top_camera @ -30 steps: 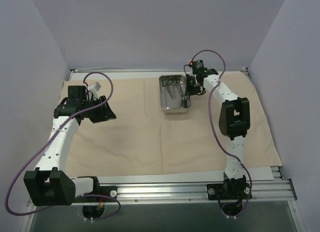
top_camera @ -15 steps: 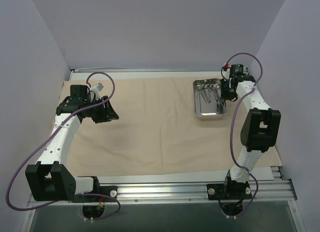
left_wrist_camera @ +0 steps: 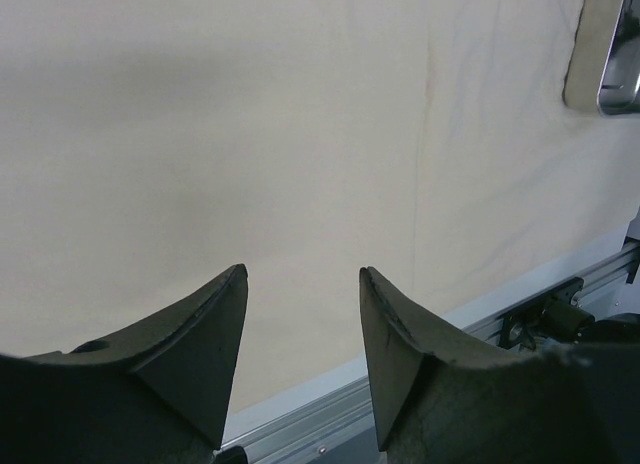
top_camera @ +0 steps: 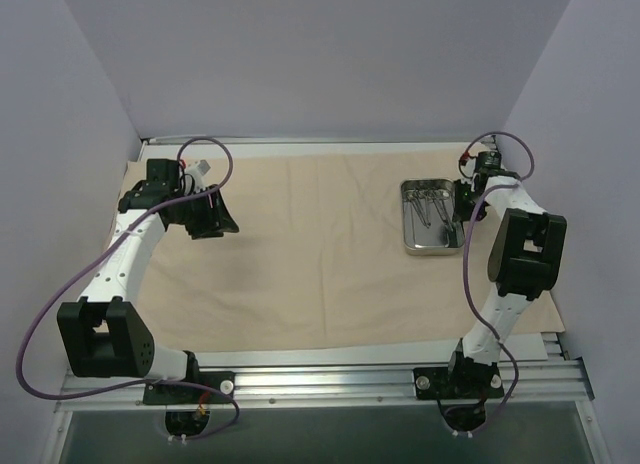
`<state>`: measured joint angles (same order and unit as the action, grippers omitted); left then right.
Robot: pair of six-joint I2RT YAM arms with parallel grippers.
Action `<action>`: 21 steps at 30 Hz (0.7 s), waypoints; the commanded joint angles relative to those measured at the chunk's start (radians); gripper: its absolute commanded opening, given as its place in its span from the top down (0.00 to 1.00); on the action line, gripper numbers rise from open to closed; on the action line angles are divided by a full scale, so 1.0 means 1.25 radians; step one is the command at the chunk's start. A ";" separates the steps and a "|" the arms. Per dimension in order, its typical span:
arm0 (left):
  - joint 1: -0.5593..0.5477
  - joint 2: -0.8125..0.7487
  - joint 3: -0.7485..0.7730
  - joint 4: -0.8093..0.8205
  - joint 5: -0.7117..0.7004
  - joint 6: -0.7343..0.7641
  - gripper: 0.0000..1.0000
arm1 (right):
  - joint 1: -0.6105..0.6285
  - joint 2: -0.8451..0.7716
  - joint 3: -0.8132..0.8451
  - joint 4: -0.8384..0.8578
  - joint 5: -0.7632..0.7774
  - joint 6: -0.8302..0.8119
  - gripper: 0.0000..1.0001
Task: Open and lay out the surgical kit
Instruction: Place the container in the surgical kit.
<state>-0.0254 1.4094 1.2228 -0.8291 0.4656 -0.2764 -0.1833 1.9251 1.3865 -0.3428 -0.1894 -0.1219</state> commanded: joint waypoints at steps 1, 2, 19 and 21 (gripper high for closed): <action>-0.004 0.019 0.070 -0.013 -0.008 0.021 0.43 | -0.003 -0.033 -0.051 0.052 -0.019 -0.010 1.00; -0.004 0.024 0.070 -0.010 -0.004 0.021 0.43 | -0.006 -0.031 -0.057 0.055 -0.019 -0.010 1.00; -0.004 0.024 0.030 0.012 0.026 0.033 0.35 | 0.054 -0.041 0.117 -0.084 0.207 0.127 0.51; -0.004 0.029 0.030 0.012 0.024 0.033 0.35 | 0.100 -0.028 0.138 -0.093 0.213 0.146 0.51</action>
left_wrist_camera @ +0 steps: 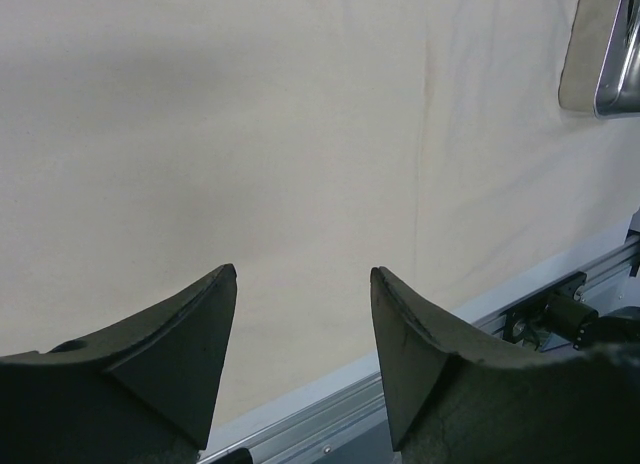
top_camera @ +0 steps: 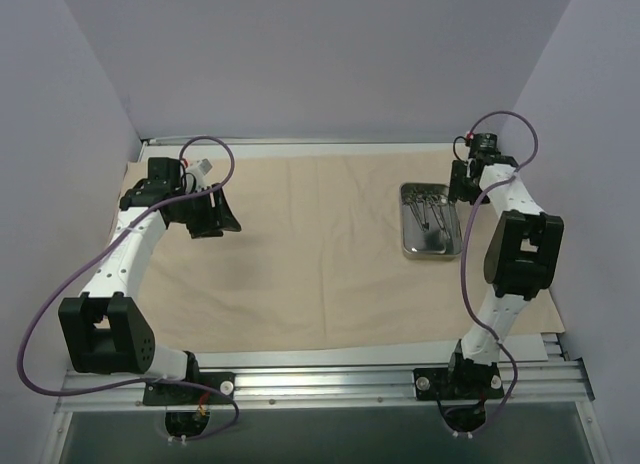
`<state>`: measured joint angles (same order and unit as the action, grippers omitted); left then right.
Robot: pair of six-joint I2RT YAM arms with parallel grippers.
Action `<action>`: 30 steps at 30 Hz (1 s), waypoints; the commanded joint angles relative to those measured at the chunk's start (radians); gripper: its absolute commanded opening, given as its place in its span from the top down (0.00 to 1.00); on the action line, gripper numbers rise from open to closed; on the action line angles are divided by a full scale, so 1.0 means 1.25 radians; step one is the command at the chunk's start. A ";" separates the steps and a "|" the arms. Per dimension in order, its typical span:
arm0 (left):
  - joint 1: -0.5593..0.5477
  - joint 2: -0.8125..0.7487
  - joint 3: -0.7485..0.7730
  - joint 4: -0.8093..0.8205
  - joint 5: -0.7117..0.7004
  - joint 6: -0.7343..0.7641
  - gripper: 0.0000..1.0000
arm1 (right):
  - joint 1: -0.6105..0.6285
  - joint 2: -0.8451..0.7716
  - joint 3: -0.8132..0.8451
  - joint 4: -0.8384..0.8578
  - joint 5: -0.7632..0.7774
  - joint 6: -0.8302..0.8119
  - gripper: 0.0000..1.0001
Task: Open and lay out the surgical kit
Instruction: Place the container in the surgical kit, then move the container from the surgical kit.
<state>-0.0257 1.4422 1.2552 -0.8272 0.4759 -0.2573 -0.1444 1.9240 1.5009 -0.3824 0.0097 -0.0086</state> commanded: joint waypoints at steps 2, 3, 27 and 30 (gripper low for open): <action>-0.004 0.013 0.006 0.013 0.019 0.019 0.35 | 0.143 0.012 0.094 -0.061 0.022 0.051 0.51; -0.004 0.017 0.012 0.010 0.022 0.019 0.35 | 0.166 0.031 0.116 -0.065 0.018 0.046 0.51; -0.004 0.099 0.077 -0.019 0.018 0.012 0.36 | 0.201 0.038 0.144 -0.024 0.006 0.083 0.62; -0.003 0.098 0.074 -0.017 0.017 0.012 0.36 | 0.183 0.038 0.144 -0.050 0.020 0.085 0.65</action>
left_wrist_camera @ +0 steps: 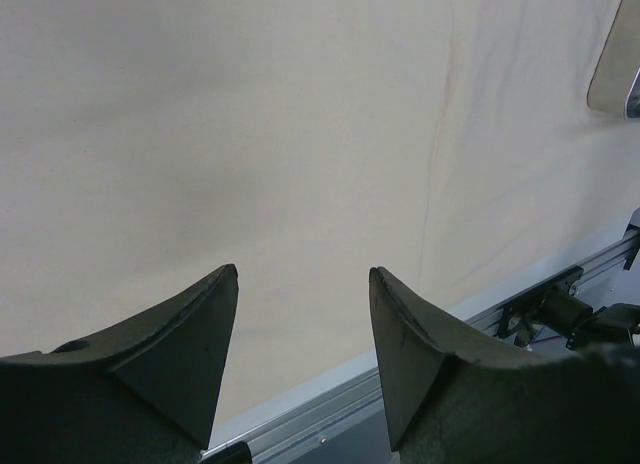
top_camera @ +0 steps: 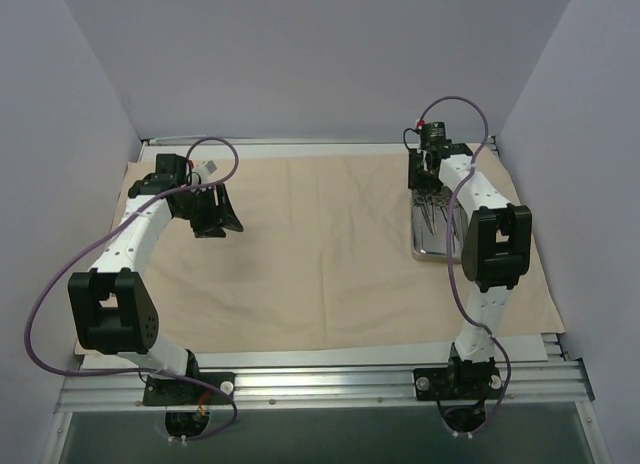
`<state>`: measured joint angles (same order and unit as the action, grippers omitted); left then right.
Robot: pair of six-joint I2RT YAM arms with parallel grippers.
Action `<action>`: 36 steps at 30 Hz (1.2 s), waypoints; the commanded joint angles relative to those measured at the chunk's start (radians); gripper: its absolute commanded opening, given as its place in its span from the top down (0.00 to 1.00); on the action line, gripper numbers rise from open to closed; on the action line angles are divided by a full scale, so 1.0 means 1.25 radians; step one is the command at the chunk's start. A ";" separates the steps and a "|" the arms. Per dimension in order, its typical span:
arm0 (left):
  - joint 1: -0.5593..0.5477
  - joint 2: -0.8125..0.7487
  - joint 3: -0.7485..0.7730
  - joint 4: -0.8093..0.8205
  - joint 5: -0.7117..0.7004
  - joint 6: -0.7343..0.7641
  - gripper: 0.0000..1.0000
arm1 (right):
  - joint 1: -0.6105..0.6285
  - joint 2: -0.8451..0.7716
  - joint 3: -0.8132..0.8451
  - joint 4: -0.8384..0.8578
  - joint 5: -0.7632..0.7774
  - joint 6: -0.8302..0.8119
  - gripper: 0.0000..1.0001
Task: Open and lay out the surgical kit
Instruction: Move the container from the surgical kit, then pick up the medical item from the container.
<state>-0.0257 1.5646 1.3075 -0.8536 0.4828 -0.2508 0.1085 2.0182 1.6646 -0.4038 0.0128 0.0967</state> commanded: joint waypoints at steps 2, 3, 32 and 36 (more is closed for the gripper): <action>-0.004 -0.002 0.030 0.005 0.010 0.007 0.36 | -0.029 -0.044 -0.017 -0.023 0.009 -0.001 0.75; -0.004 -0.002 0.030 0.007 0.010 0.007 0.36 | -0.038 -0.043 -0.023 -0.018 0.006 -0.002 0.84; -0.005 0.025 0.061 0.008 0.026 -0.006 0.27 | -0.068 0.126 -0.062 0.005 0.012 -0.017 0.70; -0.005 0.023 0.061 0.010 0.029 -0.008 0.27 | -0.072 0.145 -0.062 -0.005 0.025 -0.016 0.72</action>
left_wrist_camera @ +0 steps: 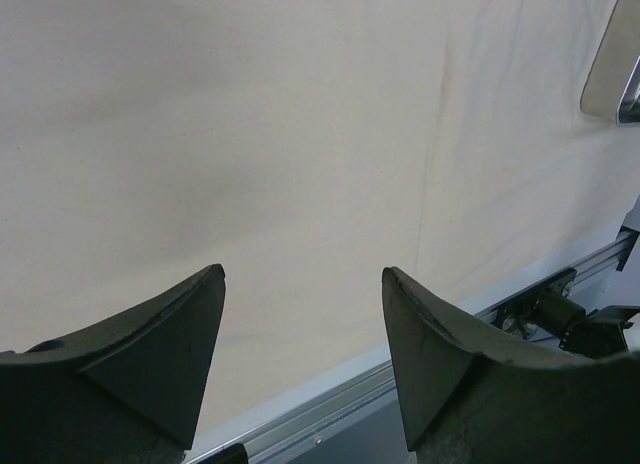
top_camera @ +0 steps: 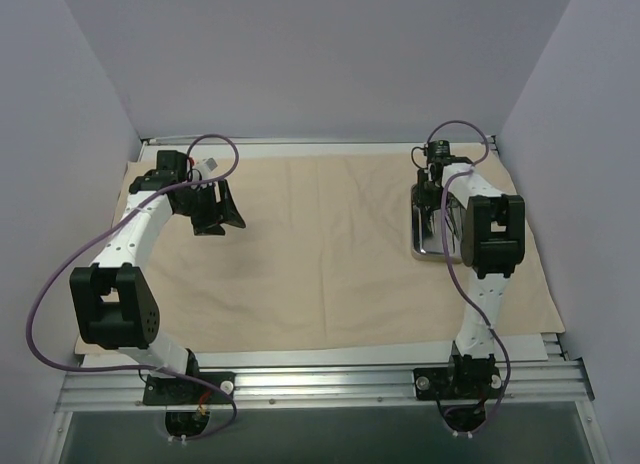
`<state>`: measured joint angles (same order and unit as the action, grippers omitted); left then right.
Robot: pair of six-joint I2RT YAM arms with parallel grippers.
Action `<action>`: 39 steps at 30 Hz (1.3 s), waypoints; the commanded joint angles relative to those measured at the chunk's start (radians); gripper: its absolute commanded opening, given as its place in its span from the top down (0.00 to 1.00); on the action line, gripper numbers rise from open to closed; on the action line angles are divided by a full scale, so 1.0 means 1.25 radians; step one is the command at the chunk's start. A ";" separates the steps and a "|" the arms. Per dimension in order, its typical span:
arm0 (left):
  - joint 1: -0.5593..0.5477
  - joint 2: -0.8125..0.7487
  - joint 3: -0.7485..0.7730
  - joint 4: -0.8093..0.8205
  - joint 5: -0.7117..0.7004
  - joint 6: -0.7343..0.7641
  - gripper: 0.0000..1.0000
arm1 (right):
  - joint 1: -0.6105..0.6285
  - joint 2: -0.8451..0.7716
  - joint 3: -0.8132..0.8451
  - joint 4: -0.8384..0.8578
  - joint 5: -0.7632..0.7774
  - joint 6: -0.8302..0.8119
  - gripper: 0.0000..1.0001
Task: Open and lay out the surgical kit
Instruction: Pick up the medical item from the container.
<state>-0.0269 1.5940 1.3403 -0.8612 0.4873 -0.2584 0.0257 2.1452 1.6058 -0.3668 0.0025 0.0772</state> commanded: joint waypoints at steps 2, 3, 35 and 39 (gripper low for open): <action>-0.004 0.001 0.036 0.018 0.029 -0.003 0.27 | -0.010 0.051 -0.015 -0.045 0.049 0.001 0.73; -0.004 0.001 0.037 0.018 0.030 -0.003 0.27 | -0.012 0.055 -0.016 -0.044 0.046 0.001 0.76; -0.015 -0.035 0.017 0.004 0.040 -0.009 0.35 | -0.049 -0.101 -0.072 -0.088 -0.031 0.077 1.00; -0.019 -0.053 0.008 0.008 0.051 -0.013 0.37 | -0.053 -0.188 -0.097 -0.097 -0.064 0.088 1.00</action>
<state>-0.0444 1.5864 1.3422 -0.8593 0.5140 -0.2764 -0.0334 2.0396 1.4940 -0.4053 -0.0433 0.1566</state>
